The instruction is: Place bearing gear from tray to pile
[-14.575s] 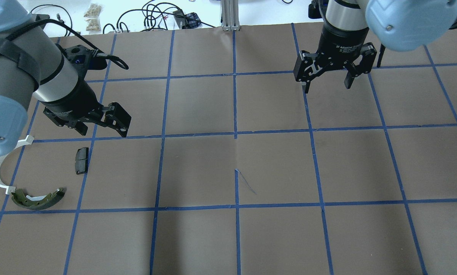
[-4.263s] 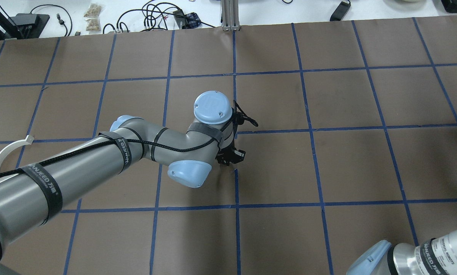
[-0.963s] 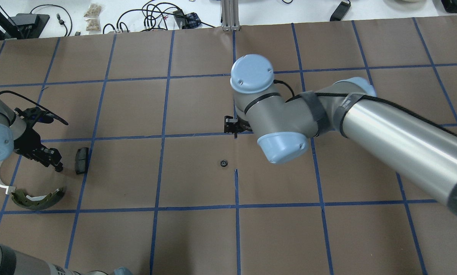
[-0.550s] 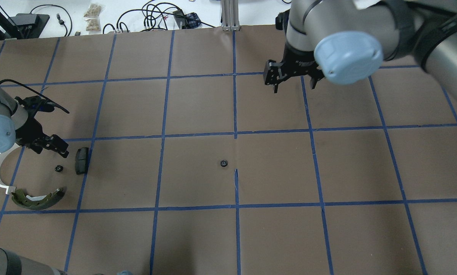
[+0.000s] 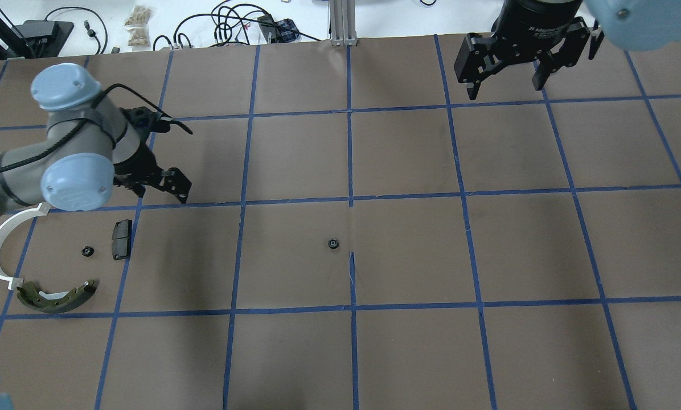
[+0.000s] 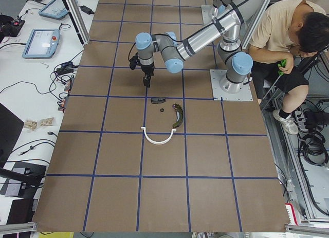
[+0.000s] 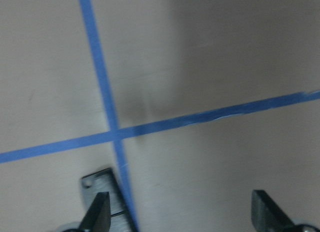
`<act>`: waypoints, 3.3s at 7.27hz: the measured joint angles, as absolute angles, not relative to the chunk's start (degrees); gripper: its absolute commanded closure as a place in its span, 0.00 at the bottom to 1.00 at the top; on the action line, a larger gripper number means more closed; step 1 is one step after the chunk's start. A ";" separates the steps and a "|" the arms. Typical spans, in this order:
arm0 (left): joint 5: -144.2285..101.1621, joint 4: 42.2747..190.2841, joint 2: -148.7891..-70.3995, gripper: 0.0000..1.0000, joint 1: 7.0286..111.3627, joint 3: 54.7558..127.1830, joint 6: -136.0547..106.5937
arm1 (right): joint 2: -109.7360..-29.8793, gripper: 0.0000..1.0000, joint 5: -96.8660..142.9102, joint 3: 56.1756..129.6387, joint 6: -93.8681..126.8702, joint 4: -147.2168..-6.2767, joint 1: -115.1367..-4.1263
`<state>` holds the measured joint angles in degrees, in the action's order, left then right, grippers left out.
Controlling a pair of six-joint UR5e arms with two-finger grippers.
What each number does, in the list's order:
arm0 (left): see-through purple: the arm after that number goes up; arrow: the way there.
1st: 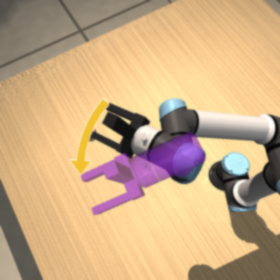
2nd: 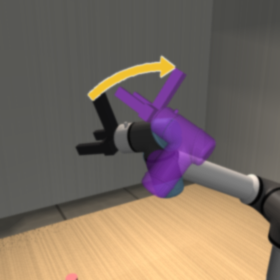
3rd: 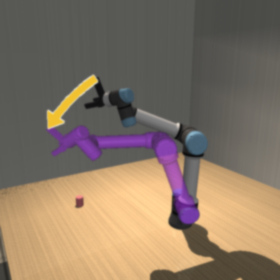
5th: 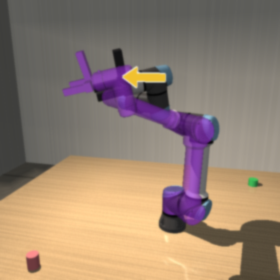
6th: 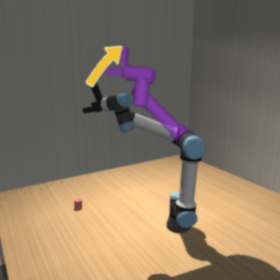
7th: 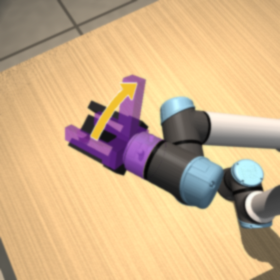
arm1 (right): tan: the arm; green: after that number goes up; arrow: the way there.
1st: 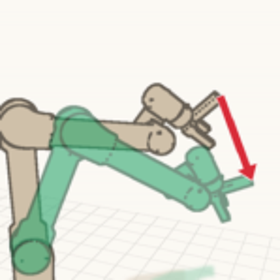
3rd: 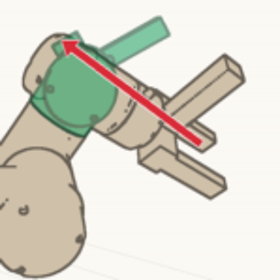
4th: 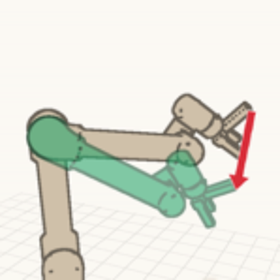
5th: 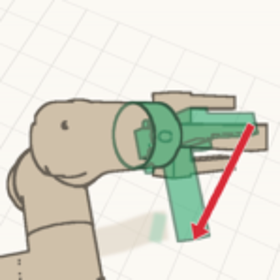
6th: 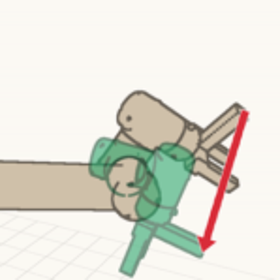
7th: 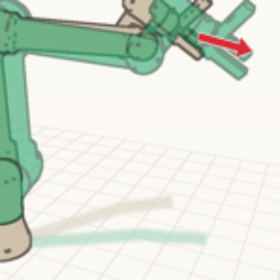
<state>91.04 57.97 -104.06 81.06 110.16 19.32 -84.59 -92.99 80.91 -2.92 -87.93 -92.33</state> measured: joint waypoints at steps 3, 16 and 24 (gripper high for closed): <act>87.97 56.63 -105.64 0.00 98.76 110.03 -2.26 | -89.32 0.00 -92.16 83.13 -6.30 -85.29 -92.10; 83.42 47.05 -113.79 1.00 109.21 110.43 -14.80 | -91.23 0.00 -91.02 90.70 -2.73 -91.95 -91.30; 88.99 68.19 -107.66 1.00 78.78 101.69 16.89 | -91.24 0.00 -90.99 90.83 -1.38 -91.59 -91.44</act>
<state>88.99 68.19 -107.66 78.78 101.69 16.89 -91.24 -90.99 90.83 -1.38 -91.59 -91.44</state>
